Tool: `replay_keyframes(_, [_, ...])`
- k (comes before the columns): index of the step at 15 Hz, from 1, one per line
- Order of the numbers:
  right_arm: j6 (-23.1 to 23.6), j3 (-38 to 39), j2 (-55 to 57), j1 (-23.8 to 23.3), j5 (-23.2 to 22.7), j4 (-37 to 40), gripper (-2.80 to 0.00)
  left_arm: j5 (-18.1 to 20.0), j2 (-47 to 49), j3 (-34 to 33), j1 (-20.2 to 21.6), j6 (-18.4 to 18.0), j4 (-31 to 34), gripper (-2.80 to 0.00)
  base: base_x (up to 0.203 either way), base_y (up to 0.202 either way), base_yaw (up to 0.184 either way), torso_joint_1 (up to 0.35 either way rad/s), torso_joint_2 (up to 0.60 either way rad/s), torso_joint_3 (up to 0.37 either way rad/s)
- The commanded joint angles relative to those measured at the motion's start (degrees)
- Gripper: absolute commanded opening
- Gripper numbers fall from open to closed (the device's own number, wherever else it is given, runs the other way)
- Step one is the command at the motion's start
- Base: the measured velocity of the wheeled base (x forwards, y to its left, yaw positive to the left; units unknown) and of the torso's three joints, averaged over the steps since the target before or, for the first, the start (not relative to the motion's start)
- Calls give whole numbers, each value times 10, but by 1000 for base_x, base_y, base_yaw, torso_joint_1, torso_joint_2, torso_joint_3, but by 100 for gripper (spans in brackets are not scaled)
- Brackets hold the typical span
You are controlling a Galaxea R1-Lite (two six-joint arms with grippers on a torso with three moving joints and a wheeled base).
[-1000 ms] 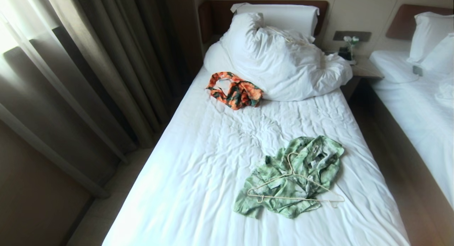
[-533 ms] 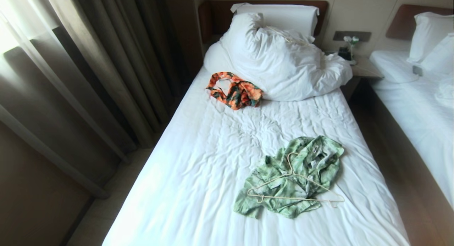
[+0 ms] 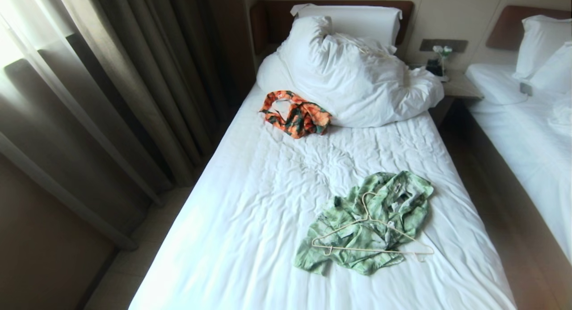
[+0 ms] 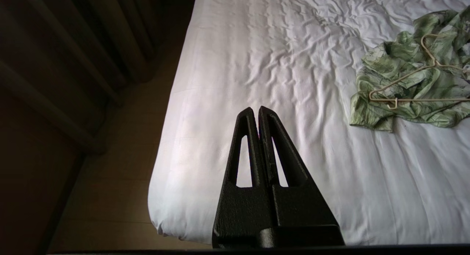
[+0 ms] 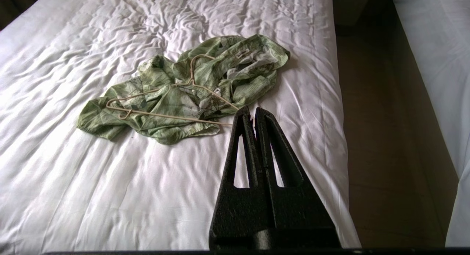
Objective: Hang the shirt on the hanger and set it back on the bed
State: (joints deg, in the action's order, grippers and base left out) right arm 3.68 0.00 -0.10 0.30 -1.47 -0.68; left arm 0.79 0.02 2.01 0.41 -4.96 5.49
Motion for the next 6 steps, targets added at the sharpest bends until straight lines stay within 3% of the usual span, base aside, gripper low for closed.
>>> replay_keyframes(1, [0,5,2,0,0,0,-280,0,0,0,0,0,0,-280,0,0,0,0,0,0])
replay_keyframes(6, [-1,6,1,0,0,0,-280,0,0,0,0,0,0,-280,0,0,0,0,0,0])
